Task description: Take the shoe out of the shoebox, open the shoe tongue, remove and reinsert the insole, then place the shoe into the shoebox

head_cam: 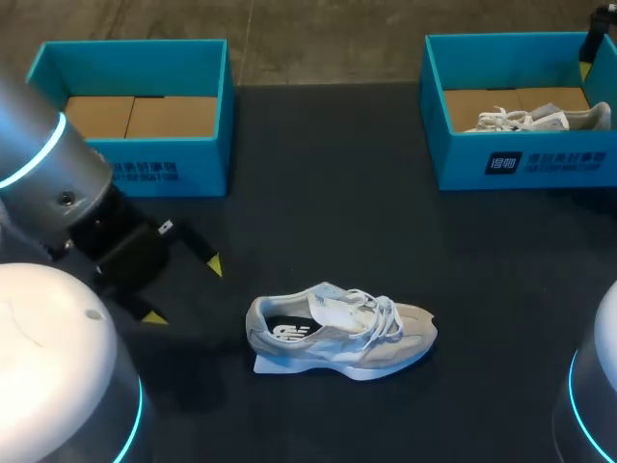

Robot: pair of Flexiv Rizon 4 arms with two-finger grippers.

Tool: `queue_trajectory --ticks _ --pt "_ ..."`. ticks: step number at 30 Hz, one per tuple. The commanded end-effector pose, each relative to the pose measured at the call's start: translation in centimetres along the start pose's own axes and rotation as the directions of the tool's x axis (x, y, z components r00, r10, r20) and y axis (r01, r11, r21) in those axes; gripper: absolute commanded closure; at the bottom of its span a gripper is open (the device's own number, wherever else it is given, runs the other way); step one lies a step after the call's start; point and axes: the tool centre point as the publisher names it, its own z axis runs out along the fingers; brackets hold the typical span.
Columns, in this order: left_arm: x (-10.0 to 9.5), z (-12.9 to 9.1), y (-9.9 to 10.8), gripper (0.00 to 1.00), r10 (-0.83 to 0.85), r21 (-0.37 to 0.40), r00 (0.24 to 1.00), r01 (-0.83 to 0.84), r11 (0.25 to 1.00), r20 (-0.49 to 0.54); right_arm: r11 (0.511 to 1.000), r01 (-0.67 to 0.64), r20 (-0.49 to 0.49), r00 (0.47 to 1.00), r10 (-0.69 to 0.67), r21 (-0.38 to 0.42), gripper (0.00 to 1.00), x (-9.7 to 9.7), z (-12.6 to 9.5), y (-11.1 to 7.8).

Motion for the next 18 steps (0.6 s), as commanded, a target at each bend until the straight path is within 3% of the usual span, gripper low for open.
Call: queue_trajectory --ticks 1,5,18 --pt "1.0 0.7 0.7 0.0 -0.178 0.067 0.971 0.169 0.983 0.157 1.0 -0.001 0.001 1.0 0.001 0.0 0.0 0.0 0.0 0.0" --pt "1.4 1.3 1.1 0.0 -0.284 0.102 0.938 0.269 0.958 0.198 1.0 -0.001 0.001 1.0 0.001 0.0 0.0 0.0 0.0 0.0" --pt "3.4 2.9 2.6 0.0 -0.39 0.212 0.892 0.345 0.914 0.227 1.0 -0.001 0.001 1.0 0.001 0.0 0.0 0.0 0.0 0.0"
